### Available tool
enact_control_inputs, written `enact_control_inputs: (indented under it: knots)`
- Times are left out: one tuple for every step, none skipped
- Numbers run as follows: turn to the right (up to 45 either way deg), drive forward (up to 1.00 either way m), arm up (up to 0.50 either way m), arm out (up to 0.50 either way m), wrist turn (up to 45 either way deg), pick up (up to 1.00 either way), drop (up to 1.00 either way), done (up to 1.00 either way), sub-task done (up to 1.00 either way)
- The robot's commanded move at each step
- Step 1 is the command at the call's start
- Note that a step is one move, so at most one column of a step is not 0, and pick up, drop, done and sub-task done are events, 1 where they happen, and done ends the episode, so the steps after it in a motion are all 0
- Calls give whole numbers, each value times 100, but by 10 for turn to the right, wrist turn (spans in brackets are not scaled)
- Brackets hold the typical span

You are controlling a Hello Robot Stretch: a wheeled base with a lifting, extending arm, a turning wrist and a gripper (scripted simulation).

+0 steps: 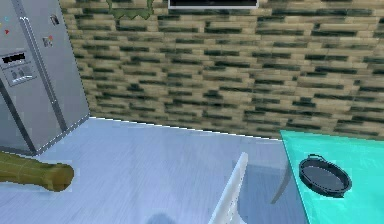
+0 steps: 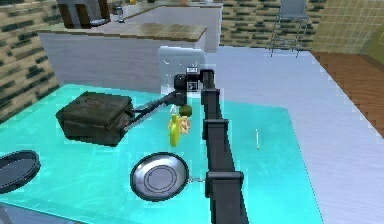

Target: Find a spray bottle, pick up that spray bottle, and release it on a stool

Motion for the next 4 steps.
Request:
enact_control_inputs:
  knots:
    - [0, 0, 0, 0, 450, 0, 0, 0, 0]
    - [0, 0, 0, 0, 270, 0, 0, 0, 0]
    - [0, 0, -30, 0, 0, 0, 0, 0, 0]
    - [0, 0, 0, 0, 0, 100, 0, 0, 0]
